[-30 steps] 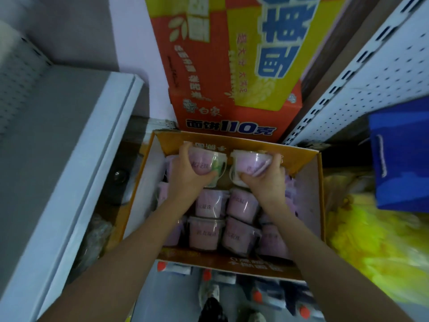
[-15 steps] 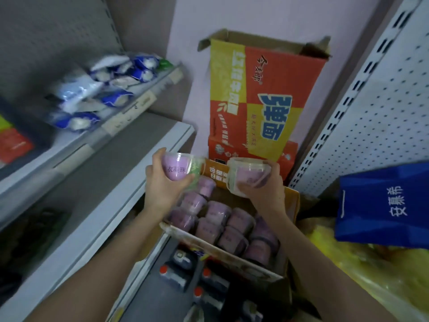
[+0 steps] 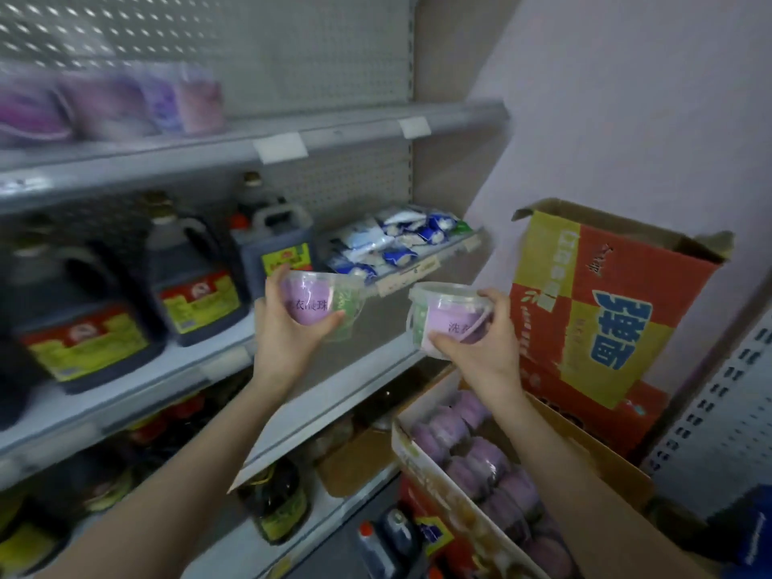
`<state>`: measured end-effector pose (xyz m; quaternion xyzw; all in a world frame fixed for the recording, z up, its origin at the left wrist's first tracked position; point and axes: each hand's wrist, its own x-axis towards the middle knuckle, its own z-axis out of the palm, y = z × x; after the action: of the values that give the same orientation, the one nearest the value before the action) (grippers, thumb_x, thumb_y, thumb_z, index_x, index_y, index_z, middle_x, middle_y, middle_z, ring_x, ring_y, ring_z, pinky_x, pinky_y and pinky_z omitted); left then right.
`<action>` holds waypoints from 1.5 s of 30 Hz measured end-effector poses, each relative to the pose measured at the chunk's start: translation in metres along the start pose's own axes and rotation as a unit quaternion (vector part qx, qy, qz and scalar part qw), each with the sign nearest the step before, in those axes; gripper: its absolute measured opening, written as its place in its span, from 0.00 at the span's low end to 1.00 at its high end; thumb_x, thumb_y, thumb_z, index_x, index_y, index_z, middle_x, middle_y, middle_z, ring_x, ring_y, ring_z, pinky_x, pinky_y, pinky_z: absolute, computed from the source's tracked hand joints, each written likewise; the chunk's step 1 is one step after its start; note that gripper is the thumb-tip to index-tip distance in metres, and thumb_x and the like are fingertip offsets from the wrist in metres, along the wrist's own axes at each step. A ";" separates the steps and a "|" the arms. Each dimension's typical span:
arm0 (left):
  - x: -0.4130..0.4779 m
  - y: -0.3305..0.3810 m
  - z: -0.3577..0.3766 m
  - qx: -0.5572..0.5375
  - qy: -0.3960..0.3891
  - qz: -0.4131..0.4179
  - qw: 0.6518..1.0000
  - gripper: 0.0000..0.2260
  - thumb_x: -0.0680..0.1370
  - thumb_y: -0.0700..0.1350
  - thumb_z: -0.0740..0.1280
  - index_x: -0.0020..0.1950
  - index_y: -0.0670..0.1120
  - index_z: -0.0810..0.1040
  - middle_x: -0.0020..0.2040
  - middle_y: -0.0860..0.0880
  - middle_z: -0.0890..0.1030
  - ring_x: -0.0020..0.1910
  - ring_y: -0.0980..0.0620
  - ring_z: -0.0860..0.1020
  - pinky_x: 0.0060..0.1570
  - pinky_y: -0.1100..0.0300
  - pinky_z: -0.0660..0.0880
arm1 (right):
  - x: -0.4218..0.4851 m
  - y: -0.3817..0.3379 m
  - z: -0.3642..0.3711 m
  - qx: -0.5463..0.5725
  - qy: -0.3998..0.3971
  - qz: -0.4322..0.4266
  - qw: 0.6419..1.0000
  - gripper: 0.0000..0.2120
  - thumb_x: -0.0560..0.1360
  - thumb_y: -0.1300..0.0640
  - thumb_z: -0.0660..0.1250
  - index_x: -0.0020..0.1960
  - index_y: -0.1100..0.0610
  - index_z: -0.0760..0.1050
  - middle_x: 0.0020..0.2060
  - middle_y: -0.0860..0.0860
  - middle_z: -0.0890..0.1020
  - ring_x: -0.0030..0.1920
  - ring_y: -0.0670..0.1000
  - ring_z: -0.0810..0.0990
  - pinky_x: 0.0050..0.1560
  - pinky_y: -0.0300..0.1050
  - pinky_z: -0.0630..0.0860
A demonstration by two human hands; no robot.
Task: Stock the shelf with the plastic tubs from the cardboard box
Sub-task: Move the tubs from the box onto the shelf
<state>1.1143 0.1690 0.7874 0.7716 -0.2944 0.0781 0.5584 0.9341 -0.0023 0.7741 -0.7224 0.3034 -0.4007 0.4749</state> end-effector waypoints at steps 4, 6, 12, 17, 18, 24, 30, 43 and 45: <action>0.007 0.008 -0.068 0.026 0.081 0.028 0.996 0.40 0.62 0.51 0.79 0.69 0.55 0.62 0.60 0.48 0.72 0.56 0.49 0.73 0.59 0.52 0.72 | -0.007 -0.048 0.041 0.034 -0.049 -0.032 0.998 0.38 0.58 0.55 0.80 0.60 0.38 0.63 0.61 0.47 0.72 0.61 0.51 0.73 0.57 0.51 0.77; 0.008 0.014 -0.104 0.031 0.111 0.027 0.993 0.39 0.63 0.52 0.78 0.69 0.57 0.61 0.58 0.48 0.72 0.55 0.50 0.72 0.57 0.54 0.72 | -0.013 -0.074 0.063 0.045 -0.069 -0.059 0.995 0.37 0.58 0.55 0.80 0.58 0.36 0.63 0.59 0.46 0.72 0.61 0.51 0.73 0.59 0.53 0.75; 0.002 0.021 -0.217 0.039 0.184 0.044 0.981 0.41 0.60 0.60 0.76 0.69 0.62 0.60 0.58 0.49 0.72 0.55 0.49 0.74 0.57 0.47 0.75 | -0.045 -0.143 0.135 0.086 -0.124 -0.134 0.979 0.35 0.57 0.53 0.79 0.55 0.34 0.64 0.56 0.46 0.74 0.56 0.52 0.76 0.51 0.53 0.79; -0.014 0.022 -0.316 0.077 0.234 0.058 0.968 0.38 0.62 0.59 0.76 0.67 0.63 0.60 0.58 0.48 0.73 0.56 0.49 0.75 0.57 0.48 0.75 | -0.086 -0.200 0.194 0.112 -0.149 -0.191 0.964 0.35 0.58 0.53 0.79 0.54 0.32 0.63 0.57 0.47 0.74 0.58 0.51 0.75 0.56 0.51 0.76; -0.015 0.020 -0.335 0.081 0.245 0.059 0.964 0.38 0.62 0.61 0.76 0.67 0.63 0.60 0.58 0.48 0.74 0.56 0.48 0.75 0.57 0.47 0.75 | -0.095 -0.212 0.205 0.116 -0.155 -0.200 0.960 0.35 0.58 0.53 0.79 0.56 0.35 0.63 0.58 0.47 0.74 0.58 0.51 0.74 0.56 0.51 0.76; -0.031 0.010 -0.445 0.105 0.299 0.060 0.947 0.40 0.60 0.65 0.75 0.67 0.64 0.59 0.58 0.48 0.76 0.57 0.47 0.77 0.56 0.45 0.76 | -0.148 -0.280 0.278 0.136 -0.201 -0.237 0.941 0.37 0.59 0.51 0.79 0.62 0.39 0.64 0.59 0.46 0.72 0.60 0.49 0.71 0.57 0.48 0.73; -0.055 -0.008 -0.552 0.141 0.349 0.059 0.925 0.39 0.61 0.65 0.74 0.67 0.63 0.60 0.62 0.48 0.74 0.59 0.45 0.75 0.58 0.43 0.74 | -0.207 -0.335 0.348 0.168 -0.243 -0.259 0.920 0.36 0.60 0.51 0.79 0.59 0.37 0.63 0.59 0.47 0.73 0.60 0.51 0.73 0.59 0.55 0.74; -0.057 -0.050 -0.720 0.192 0.393 0.036 0.899 0.39 0.63 0.57 0.77 0.68 0.57 0.60 0.59 0.45 0.72 0.56 0.46 0.74 0.57 0.46 0.74 | -0.304 -0.435 0.497 0.208 -0.312 -0.288 0.881 0.38 0.59 0.49 0.79 0.61 0.36 0.62 0.58 0.43 0.73 0.58 0.52 0.75 0.57 0.55 0.77; -0.054 -0.055 -0.742 0.198 0.403 0.031 0.893 0.39 0.63 0.54 0.78 0.68 0.56 0.60 0.58 0.45 0.72 0.55 0.47 0.74 0.56 0.48 0.75 | -0.315 -0.449 0.517 0.218 -0.324 -0.288 0.874 0.37 0.60 0.51 0.79 0.61 0.38 0.62 0.56 0.42 0.72 0.57 0.50 0.75 0.56 0.51 0.77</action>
<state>1.2549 0.8738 0.9884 0.7589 -0.0464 0.4563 0.4622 1.2523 0.6488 0.9824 -0.7455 -0.1838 -0.3188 0.5557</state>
